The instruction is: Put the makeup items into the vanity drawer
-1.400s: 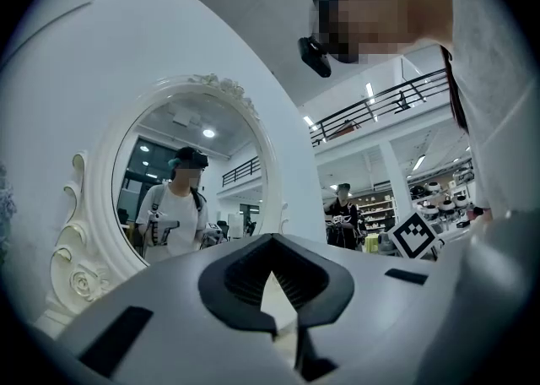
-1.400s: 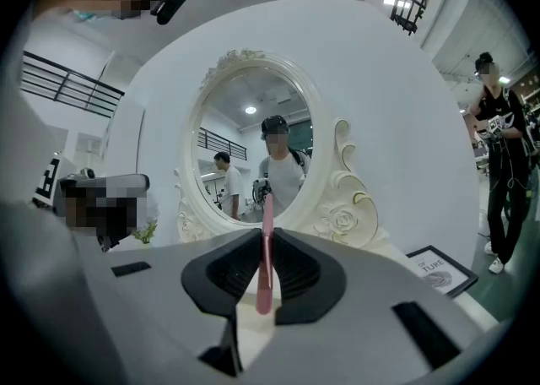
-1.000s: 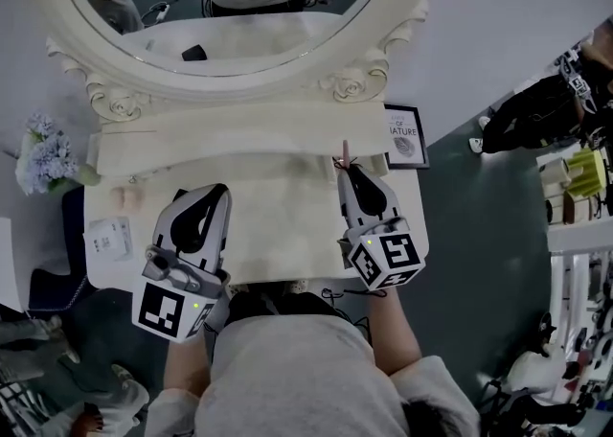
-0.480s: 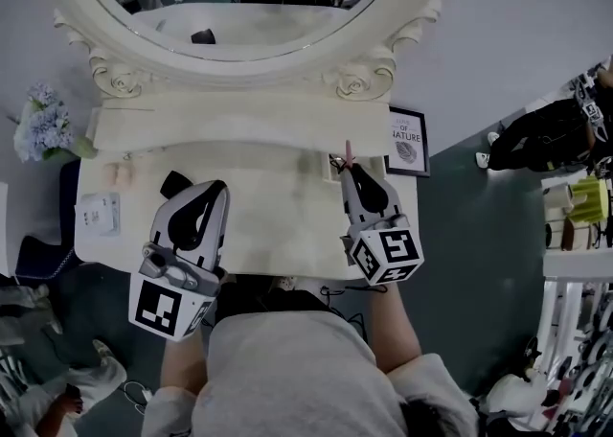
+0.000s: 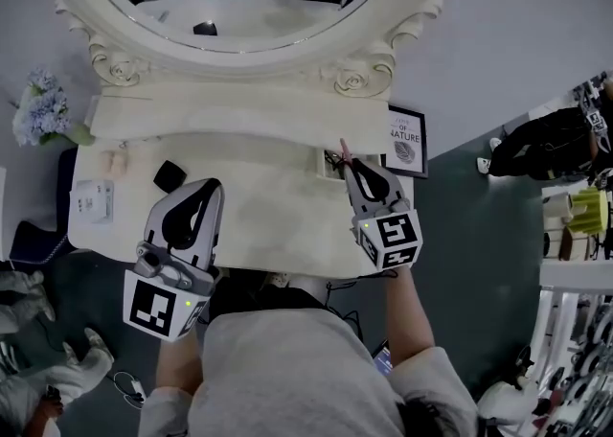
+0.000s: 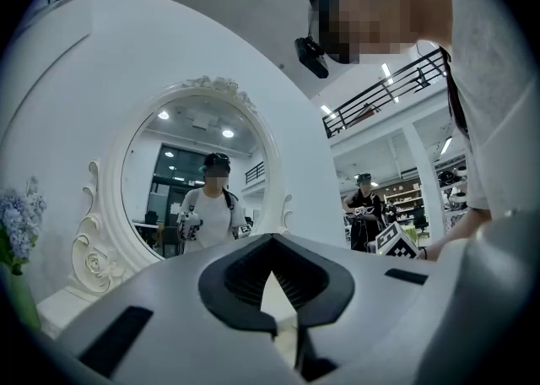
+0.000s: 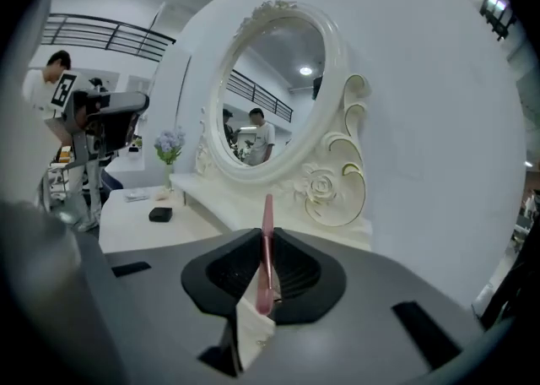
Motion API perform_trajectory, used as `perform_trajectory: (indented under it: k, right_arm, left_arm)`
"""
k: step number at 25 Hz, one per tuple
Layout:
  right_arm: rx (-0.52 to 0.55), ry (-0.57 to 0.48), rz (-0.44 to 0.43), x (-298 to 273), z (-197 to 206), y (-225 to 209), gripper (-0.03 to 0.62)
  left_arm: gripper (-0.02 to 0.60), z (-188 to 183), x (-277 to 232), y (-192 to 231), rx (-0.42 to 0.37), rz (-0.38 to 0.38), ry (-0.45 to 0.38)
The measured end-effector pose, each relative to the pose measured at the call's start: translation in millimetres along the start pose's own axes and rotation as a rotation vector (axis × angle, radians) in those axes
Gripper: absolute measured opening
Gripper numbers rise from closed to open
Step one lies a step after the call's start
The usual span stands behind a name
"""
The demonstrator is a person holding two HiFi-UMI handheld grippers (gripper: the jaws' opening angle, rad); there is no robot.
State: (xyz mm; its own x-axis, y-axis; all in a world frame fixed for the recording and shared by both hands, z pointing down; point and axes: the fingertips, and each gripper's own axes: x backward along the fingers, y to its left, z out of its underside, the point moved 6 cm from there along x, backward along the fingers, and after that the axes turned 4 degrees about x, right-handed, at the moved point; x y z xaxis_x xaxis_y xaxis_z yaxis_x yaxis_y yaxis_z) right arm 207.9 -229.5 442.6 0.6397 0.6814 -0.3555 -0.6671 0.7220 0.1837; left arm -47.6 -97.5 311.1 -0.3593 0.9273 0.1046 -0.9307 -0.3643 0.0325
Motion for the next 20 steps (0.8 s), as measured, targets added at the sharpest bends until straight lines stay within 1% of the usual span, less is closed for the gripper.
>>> perform_trajectory:
  k: [4, 7, 14, 20]
  right_arm:
    - [0.098, 0.073, -0.079, -5, 10, -8, 0.054]
    - [0.191, 0.121, -0.143, -11, 15, -10, 0.054]
    - [0.368, 0.247, -0.261, -24, 36, -18, 0.054]
    - [0.458, 0.334, -0.34, -37, 46, -22, 0.054]
  left_arm:
    - [0.008, -1, -1, -6, -0.007, -0.007, 0.008]
    - [0.008, -1, -2, -9, -0.015, -0.013, 0.014]
    - [0.008, -1, 0, -13, -0.033, -0.034, 0.02]
    - [0.008, -2, 2, -12, -0.043, -0.06, 0.024]
